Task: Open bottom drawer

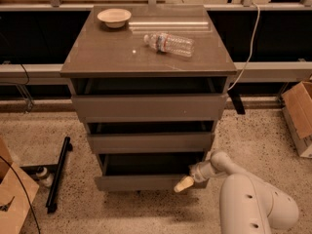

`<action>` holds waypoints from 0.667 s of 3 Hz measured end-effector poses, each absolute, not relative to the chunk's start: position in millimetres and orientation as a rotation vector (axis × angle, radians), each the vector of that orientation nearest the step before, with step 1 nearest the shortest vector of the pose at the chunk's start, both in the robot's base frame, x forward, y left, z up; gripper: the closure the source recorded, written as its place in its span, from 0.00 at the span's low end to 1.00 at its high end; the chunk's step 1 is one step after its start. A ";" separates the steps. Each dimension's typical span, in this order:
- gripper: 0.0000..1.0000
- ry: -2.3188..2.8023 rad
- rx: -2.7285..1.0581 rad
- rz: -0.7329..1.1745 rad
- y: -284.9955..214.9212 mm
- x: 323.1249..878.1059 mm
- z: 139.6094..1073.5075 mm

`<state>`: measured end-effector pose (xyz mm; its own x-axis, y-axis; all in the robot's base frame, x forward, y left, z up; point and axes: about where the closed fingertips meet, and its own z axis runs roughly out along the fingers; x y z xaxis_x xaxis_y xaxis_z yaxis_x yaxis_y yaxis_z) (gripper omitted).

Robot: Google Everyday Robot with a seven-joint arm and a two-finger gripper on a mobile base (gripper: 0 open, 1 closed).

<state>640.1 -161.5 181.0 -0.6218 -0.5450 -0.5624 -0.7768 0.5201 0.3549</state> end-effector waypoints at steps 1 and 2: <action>0.00 2.385 -1.091 0.835 -162.1 639.4 181.2; 0.00 2.385 -1.091 0.835 -162.1 639.4 181.2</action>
Offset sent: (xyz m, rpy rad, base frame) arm -0.1834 -0.1235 0.0300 -0.1883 0.5367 0.0411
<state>639.4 -162.1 181.2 -0.6228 -0.5466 -0.5598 -0.7764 0.5203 0.3557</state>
